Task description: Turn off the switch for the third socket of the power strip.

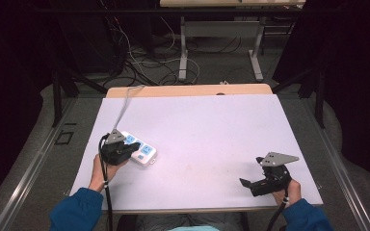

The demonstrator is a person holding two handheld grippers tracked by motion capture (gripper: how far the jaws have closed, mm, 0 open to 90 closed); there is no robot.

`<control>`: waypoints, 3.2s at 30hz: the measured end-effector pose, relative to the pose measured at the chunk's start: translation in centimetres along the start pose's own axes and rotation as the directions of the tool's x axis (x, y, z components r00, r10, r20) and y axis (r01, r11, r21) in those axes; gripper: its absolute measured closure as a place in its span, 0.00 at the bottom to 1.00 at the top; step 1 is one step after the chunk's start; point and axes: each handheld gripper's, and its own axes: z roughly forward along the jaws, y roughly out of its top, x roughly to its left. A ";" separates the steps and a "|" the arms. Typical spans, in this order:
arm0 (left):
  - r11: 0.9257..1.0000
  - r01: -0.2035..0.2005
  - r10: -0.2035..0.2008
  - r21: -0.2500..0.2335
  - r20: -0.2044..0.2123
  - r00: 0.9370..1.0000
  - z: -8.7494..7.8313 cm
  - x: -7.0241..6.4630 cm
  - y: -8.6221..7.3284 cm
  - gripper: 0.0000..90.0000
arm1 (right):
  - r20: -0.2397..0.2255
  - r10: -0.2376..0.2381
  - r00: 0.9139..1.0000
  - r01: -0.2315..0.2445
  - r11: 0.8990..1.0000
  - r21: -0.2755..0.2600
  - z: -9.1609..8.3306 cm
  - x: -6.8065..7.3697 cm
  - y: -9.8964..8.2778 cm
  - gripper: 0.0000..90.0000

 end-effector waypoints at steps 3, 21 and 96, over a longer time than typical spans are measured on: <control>1.000 0.001 -0.001 0.004 0.002 1.000 0.2 0.0 -0.1 1.00 | 0.000 0.000 1.000 0.000 1.000 -0.001 0.0 0.0 0.0 0.01; 0.996 -0.031 0.027 0.086 0.043 0.999 0.9 -0.3 -0.6 1.00 | 0.000 -0.002 1.000 0.002 1.000 0.007 0.0 0.0 0.0 0.02; 0.993 -0.014 0.008 0.114 0.053 0.999 1.5 -0.3 -1.2 1.00 | 0.008 0.010 1.000 -0.011 1.000 0.010 0.1 0.0 0.0 0.02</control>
